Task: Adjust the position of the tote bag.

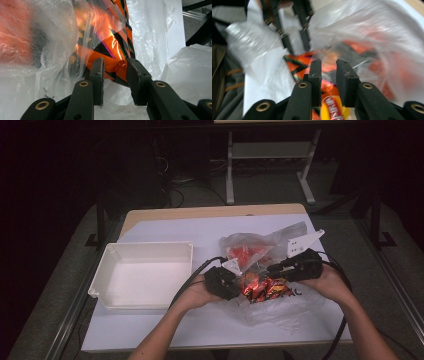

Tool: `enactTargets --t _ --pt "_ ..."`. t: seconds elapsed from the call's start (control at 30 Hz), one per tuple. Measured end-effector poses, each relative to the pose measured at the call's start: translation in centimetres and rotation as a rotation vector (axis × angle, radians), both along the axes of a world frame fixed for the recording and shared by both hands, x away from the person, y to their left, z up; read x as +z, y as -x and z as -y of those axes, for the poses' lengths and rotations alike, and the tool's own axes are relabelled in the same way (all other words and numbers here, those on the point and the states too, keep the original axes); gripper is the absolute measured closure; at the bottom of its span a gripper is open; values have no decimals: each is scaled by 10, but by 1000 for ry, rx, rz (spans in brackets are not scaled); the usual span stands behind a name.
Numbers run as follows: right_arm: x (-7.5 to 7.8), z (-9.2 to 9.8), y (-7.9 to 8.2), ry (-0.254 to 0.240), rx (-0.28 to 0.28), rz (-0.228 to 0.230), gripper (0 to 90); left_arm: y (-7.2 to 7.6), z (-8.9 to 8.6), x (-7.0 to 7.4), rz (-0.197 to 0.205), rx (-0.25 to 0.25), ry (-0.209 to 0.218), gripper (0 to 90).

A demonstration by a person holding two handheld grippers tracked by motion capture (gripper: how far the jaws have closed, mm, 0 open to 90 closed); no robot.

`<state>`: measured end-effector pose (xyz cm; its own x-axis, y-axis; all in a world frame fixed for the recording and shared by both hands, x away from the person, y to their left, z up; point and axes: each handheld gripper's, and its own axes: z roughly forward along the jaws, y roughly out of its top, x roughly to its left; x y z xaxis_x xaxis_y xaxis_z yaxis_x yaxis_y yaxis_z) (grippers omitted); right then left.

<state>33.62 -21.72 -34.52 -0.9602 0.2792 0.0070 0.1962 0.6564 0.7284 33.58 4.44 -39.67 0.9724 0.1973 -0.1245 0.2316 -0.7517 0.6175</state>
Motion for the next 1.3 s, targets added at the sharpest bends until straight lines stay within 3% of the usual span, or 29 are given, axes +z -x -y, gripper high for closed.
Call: enactTargets --t 0.17,0.27,0.63,0.8,0.93,1.13,1.3 --pt "-12 6 12 52 46 -28 812 0 -1 0 -2 1 -2 672" --pt "-26 15 9 89 16 -63 805 1 0 1 -7 1 3 664" --pt "-53 39 7 137 -97 -92 561 7 -1 4 -5 -23 -2 628" --pt "-61 38 9 186 -104 -80 535 8 0 4 -13 -34 -8 606" --pt "-65 36 8 197 -105 -64 583 10 1 3 -16 -42 -18 575" --pt "-67 33 9 209 -99 -57 749 11 0 4 -21 -42 -23 548" --pt "-67 34 12 205 -101 -57 828 12 -1 4 -15 -26 -31 501"
